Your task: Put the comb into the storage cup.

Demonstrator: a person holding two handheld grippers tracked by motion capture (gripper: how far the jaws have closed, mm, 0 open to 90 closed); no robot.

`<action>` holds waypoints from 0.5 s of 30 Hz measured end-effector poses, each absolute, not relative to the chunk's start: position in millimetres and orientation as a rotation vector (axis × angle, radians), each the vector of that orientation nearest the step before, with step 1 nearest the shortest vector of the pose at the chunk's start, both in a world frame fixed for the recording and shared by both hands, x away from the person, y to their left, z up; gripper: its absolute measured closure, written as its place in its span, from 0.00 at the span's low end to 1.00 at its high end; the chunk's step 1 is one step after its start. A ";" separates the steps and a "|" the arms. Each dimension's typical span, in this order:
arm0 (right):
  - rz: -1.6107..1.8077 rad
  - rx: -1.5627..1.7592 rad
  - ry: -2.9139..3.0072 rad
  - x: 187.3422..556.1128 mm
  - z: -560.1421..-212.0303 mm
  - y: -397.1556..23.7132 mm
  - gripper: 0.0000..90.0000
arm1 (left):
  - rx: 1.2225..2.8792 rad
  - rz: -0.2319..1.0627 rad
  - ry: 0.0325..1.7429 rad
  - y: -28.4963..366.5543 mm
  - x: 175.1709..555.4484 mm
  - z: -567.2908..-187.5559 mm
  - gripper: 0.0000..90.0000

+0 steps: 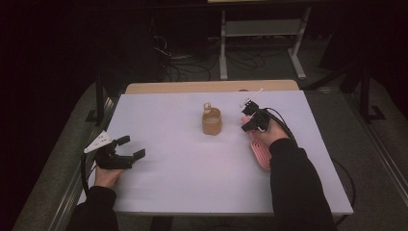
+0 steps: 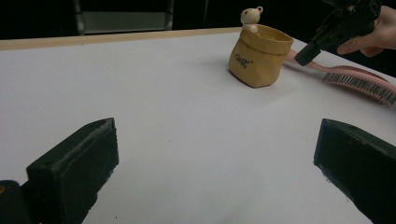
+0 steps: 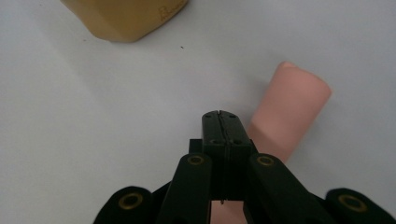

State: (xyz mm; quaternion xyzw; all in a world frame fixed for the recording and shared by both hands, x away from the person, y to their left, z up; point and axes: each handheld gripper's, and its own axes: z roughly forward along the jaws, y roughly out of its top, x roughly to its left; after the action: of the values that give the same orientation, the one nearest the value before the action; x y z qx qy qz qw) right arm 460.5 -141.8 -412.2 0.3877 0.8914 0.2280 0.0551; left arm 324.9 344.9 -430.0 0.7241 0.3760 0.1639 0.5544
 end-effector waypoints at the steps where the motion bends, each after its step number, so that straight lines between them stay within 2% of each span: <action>1: 0.688 1.184 2.705 460.7 -412.5 -142.6 0.99 | 1.710 0.387 0.889 344.9 324.9 -430.0 0.00; 15: 0.652 1.209 2.685 463.3 -415.4 -150.0 0.99 | 1.709 0.387 0.889 345.6 325.1 -430.1 0.00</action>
State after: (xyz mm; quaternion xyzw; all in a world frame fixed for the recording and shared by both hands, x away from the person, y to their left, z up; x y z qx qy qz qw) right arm 463.3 -150.0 -415.4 0.4001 0.8885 0.2157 0.0625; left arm 325.1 345.6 -430.1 0.7234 0.3763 0.1639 0.5551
